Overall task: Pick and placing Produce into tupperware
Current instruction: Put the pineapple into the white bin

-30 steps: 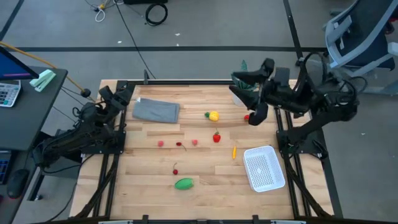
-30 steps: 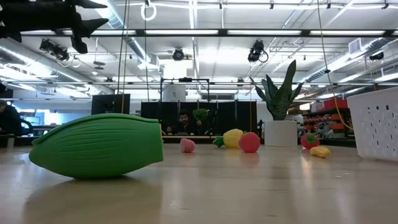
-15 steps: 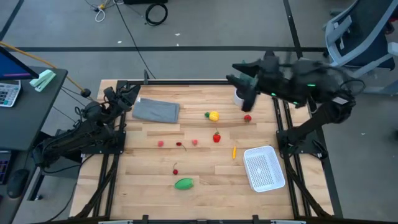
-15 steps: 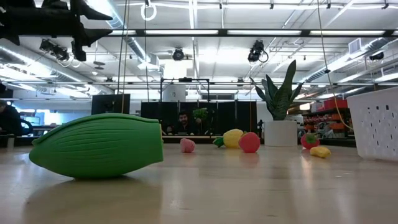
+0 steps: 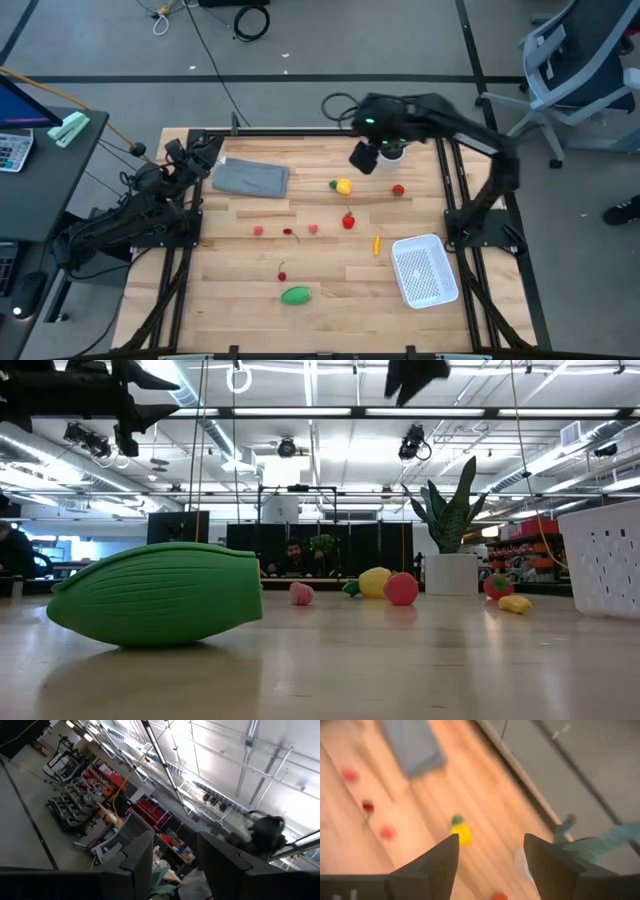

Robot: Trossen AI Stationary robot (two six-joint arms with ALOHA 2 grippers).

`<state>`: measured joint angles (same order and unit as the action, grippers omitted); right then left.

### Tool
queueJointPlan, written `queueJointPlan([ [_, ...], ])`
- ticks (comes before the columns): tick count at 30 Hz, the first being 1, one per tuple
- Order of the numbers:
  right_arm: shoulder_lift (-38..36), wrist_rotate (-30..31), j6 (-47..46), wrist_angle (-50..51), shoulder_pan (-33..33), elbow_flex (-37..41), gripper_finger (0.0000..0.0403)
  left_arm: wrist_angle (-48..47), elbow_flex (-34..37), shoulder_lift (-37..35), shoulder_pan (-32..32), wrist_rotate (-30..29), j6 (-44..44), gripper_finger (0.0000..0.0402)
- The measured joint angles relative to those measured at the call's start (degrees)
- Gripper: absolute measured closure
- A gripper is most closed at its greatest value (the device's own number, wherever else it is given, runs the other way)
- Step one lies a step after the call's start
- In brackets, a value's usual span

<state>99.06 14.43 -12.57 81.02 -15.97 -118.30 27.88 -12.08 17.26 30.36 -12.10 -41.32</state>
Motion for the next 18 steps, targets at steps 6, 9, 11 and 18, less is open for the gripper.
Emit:
queueJointPlan([
  [6,10.0,-2.5,6.2,2.1,-3.7,0.0,0.0117,0.0,0.0,0.0,0.3,0.0,-0.3,0.0239],
  [9,14.0,-2.9,9.9,4.1,-3.9,0.0,0.0098,-0.1,0.0,0.0,0.3,0.0,0.0,0.0239],
  [11,16.3,-3.0,13.6,5.0,-3.7,0.0,0.0091,-0.3,0.0,0.0,0.3,0.0,0.0,0.0239],
  [18,22.1,-10.3,20.3,4.7,-3.2,0.0,0.0090,-0.5,0.0,0.0,0.3,0.0,0.0,0.0239],
])
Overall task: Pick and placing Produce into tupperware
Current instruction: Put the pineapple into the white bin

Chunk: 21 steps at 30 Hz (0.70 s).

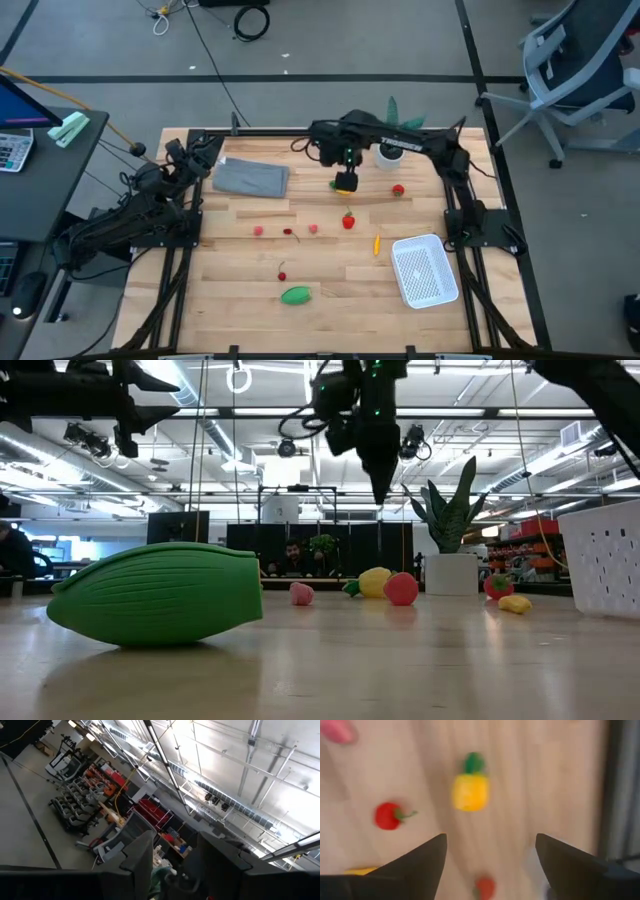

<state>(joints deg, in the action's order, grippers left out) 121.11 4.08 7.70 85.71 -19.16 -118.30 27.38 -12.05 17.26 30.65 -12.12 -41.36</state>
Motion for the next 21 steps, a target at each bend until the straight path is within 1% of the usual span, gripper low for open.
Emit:
queueJointPlan([
  [2,1.2,-1.2,0.4,-0.1,0.2,0.0,0.0093,0.0,0.0,0.0,0.0,0.0,0.0,0.0239],
  [7,3.9,-1.2,2.3,-1.0,0.2,0.0,0.0098,0.0,0.0,0.0,0.0,0.0,0.0,0.0239],
  [13,6.8,-1.4,2.4,-3.3,0.2,0.0,0.0098,0.0,0.0,0.0,0.0,0.0,0.0,0.0239],
  [21,9.9,-1.4,2.4,-3.7,0.2,0.0,0.0098,-0.3,0.0,0.0,0.0,0.0,0.0,0.0239],
])
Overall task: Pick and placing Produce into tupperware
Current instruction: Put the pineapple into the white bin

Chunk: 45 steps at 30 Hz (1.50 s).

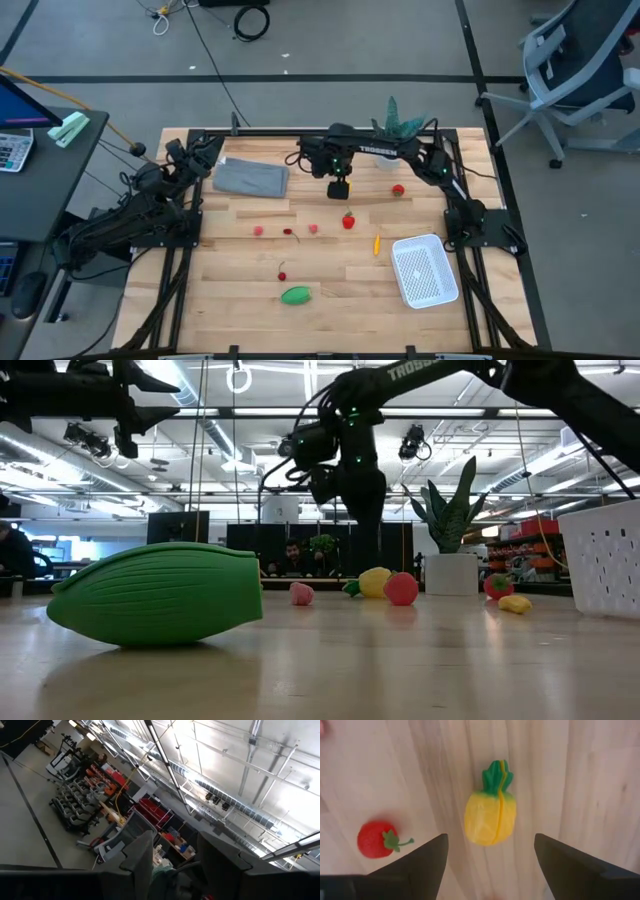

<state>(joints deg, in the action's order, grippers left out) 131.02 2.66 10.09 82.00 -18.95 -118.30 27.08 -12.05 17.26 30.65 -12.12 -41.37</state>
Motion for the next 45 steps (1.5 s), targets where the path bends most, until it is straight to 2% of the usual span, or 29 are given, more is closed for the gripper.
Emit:
queueJointPlan([
  [12,3.5,0.6,-2.7,-3.4,-0.1,0.0,0.0097,-0.1,0.0,0.0,0.0,0.0,0.0,0.0239],
  [17,3.6,4.6,-2.5,-4.7,0.3,0.5,0.0100,-0.2,0.0,0.0,0.0,0.0,0.0,0.0239],
  [21,3.6,4.2,-2.5,-4.1,-0.1,0.5,0.0100,-0.5,0.0,0.0,0.0,0.0,0.0,0.0239],
  [29,3.5,4.1,-2.5,-4.9,-0.1,6.2,0.0100,-0.5,0.0,0.0,0.0,0.0,0.1,0.0239],
  [36,3.0,3.8,-3.9,-9.5,0.0,12.5,0.0100,-0.5,0.0,0.0,0.0,0.0,0.1,0.0239],
  [45,2.5,4.5,-3.7,-11.7,0.0,11.3,0.0100,-1.3,0.0,0.0,0.0,0.0,0.1,0.0239],
])
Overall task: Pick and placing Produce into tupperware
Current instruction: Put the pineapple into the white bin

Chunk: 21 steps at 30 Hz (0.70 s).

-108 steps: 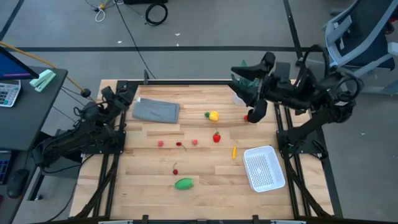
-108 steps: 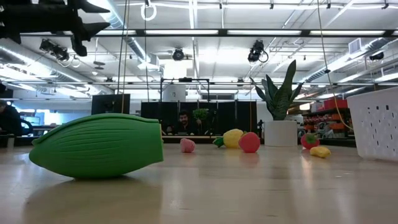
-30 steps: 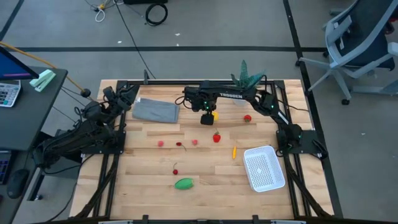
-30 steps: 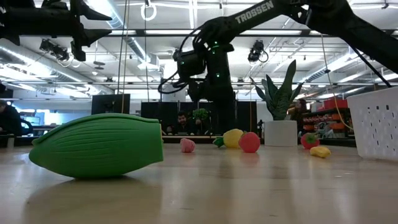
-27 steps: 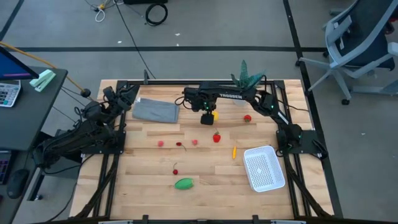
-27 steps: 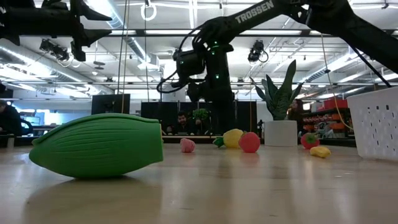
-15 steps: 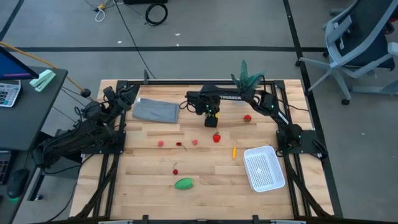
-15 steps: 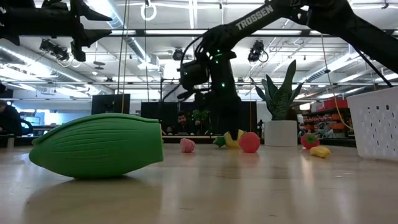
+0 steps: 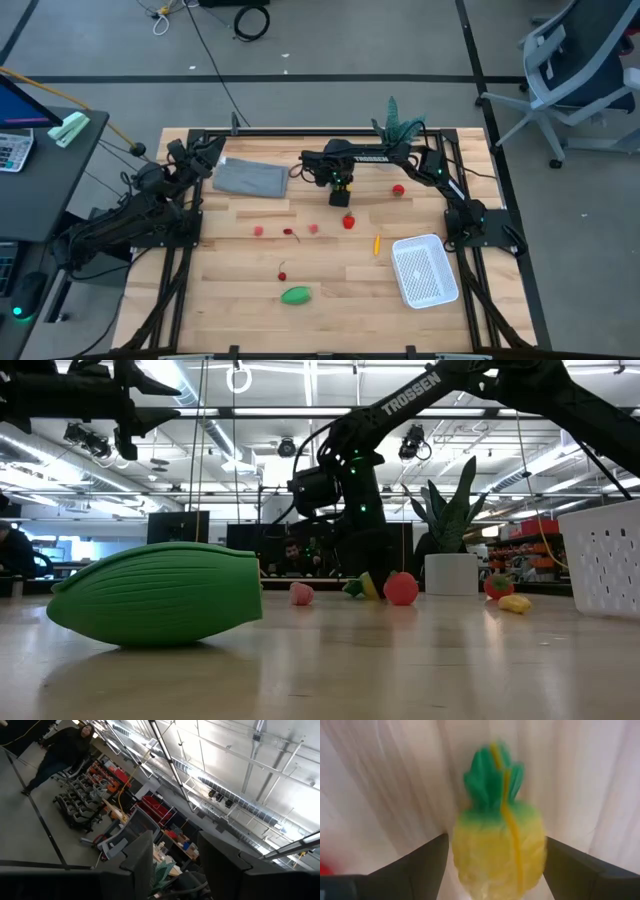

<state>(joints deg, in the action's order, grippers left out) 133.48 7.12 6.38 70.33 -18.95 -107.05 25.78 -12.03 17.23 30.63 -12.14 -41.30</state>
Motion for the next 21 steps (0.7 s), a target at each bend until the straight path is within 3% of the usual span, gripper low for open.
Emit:
queueJointPlan([
  [21,-0.3,-0.1,-1.5,-0.6,-0.1,0.1,0.0111,-0.6,0.0,0.0,0.0,0.0,0.0,0.0239],
])
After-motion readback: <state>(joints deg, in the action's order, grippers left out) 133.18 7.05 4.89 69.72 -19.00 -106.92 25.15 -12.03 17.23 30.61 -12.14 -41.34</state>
